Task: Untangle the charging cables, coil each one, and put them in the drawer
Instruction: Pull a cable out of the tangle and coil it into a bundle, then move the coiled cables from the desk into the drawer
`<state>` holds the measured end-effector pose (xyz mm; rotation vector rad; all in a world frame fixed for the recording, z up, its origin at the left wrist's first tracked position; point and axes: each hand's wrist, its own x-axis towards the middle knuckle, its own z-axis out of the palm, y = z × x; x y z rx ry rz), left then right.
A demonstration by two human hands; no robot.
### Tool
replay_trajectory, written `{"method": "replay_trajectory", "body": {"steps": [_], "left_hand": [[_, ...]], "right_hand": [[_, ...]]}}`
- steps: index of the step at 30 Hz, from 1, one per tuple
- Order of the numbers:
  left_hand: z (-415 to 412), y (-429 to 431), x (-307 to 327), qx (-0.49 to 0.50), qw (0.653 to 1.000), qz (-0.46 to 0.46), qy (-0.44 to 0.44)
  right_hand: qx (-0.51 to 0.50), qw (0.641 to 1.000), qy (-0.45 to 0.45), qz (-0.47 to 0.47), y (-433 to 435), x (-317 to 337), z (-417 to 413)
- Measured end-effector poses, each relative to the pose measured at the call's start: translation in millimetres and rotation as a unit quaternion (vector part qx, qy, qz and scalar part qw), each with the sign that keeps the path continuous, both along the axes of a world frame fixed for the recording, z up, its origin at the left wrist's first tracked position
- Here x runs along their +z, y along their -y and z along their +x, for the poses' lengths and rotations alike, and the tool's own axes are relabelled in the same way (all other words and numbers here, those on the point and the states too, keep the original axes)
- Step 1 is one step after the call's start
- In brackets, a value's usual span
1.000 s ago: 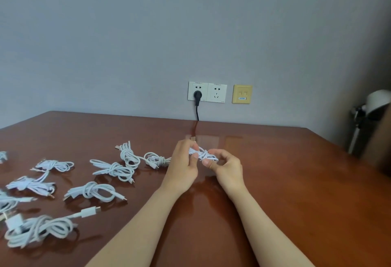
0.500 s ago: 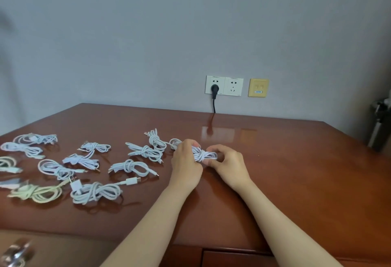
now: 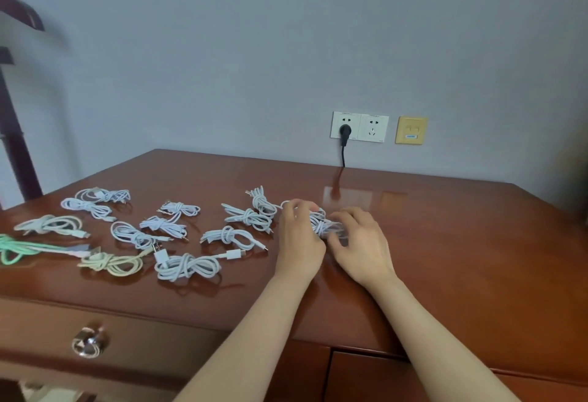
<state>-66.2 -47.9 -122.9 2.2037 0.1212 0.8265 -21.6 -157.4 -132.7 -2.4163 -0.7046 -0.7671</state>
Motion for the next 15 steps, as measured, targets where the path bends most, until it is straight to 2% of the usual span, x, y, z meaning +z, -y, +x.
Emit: {"method": "replay_trajectory", "body": {"steps": [2,5,11,15], "left_hand": [[-6,0,1,-0.002,1.000,0.013,0.024],[-18,-2,-2,-0.004,0.998,0.061,0.027],[-61,-19,-4,0.017,0.960,0.270,0.073],[-89,-45,3,0.049,0.953,0.292,0.057]], "right_hand": [[-0.006,0.999,0.040,0.031,-1,-2,-4],[0.003,0.997,0.046,0.057,0,-3,-13],[0.097,0.993,0.067,0.033,-10,-4,-43],[0.122,0.990,0.060,0.024,-30,-3,-65]]}}
